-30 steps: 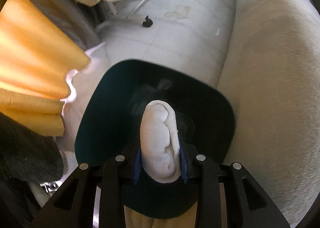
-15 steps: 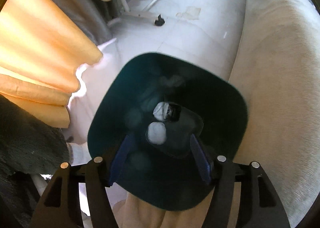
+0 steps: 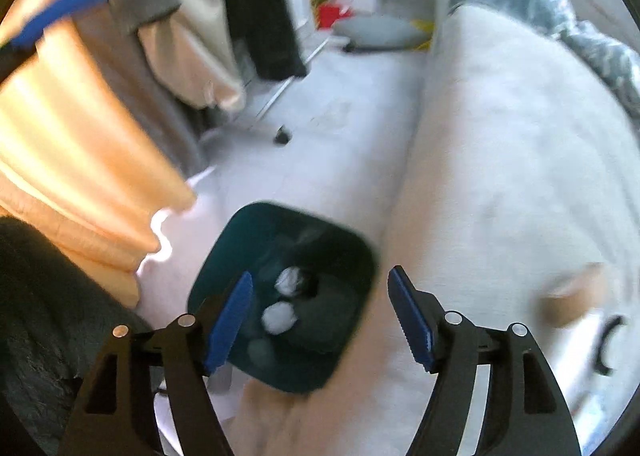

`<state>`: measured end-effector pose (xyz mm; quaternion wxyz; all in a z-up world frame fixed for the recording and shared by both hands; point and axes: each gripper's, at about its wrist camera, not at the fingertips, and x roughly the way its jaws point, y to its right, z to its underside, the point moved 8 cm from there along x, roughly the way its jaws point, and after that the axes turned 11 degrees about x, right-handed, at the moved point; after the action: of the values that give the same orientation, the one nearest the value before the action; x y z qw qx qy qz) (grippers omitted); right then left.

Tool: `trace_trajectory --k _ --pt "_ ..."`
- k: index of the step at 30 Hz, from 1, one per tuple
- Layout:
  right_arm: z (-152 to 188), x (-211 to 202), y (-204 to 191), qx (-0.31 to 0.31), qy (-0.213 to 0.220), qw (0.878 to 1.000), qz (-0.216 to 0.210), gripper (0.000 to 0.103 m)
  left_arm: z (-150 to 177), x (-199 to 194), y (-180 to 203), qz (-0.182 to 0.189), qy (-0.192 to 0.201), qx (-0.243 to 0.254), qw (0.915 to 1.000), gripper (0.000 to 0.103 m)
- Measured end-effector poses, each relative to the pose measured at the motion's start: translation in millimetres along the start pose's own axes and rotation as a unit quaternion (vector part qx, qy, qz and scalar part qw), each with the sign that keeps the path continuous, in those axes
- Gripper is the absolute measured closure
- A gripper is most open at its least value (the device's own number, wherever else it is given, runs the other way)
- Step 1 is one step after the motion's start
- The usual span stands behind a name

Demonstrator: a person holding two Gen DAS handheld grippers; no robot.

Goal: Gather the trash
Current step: 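Move the right tool to the bubble wrap and close on it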

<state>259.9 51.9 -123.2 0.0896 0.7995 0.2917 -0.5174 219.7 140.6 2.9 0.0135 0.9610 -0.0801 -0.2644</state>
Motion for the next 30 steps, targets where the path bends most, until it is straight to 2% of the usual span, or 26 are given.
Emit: trace_trajectory --k 5,10,13,22,26,30 --pt "-10 -43 54 0.038 0.047 0.998 0.028 0.031 3 18 23 0.029 -0.014 -0.005 0.9995 0.035" --pt "-8 -72 103 0.069 0.074 0.993 0.053 0.030 10 39 48 0.057 -0.038 -0.005 0.9977 0.034" --pt "-3 -83 123 0.084 0.080 0.991 0.062 0.030 9 48 66 0.071 -0.039 0.012 0.9967 0.029" --pt "19 -62 129 0.111 0.051 0.992 0.037 0.030 12 87 86 0.105 -0.061 0.026 0.9923 0.026" --pt "22 -51 132 0.123 0.043 0.991 0.043 0.039 16 101 92 0.116 -0.071 0.026 0.9904 0.024" --pt "29 -39 142 0.136 0.031 0.989 0.052 0.044 16 115 101 0.130 -0.074 0.033 0.9882 0.023"
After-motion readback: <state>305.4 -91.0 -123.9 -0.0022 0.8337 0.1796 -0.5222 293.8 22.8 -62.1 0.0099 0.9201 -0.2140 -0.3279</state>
